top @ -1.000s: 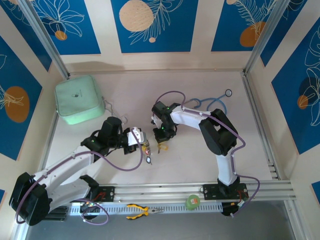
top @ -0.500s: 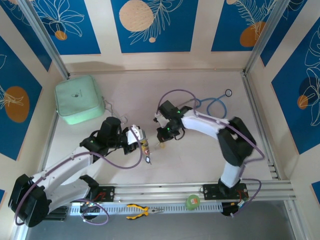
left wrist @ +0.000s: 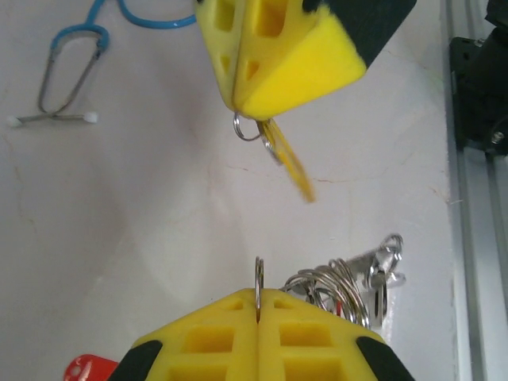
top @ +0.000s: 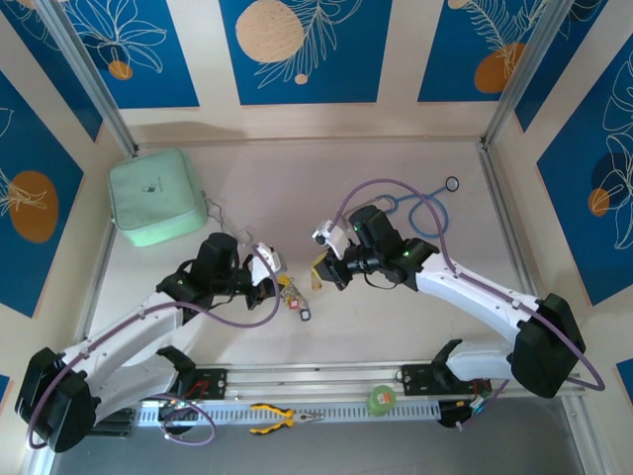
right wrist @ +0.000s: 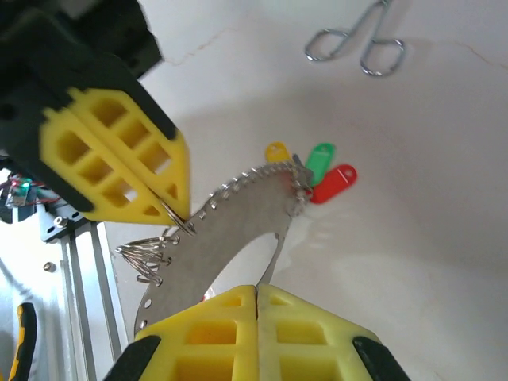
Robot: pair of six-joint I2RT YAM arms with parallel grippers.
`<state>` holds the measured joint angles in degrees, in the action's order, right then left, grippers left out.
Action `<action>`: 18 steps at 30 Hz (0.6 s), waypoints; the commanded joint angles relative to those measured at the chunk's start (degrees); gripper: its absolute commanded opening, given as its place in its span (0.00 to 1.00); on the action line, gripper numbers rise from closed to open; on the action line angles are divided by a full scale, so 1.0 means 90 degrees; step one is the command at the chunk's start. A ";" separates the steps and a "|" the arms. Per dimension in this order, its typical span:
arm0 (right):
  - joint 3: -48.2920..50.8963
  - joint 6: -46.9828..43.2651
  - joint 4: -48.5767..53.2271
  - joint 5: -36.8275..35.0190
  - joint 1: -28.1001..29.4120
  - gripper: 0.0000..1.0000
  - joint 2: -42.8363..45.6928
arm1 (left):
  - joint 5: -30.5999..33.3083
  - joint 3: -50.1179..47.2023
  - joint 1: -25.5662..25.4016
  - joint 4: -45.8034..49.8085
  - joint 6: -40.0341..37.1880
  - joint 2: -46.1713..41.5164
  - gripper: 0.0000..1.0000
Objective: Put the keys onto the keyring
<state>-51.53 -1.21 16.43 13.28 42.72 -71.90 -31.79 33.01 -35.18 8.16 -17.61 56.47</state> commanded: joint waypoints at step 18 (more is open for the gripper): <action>-0.0312 -0.0526 -0.0173 0.1201 0.0435 0.00 -0.0562 | -0.0584 -0.0036 -0.0049 -0.0237 0.0592 0.0200 0.00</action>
<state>-52.18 -5.54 14.57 22.57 46.00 -76.36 -35.09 32.60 -35.18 6.81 -13.32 58.00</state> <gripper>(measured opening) 0.050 0.064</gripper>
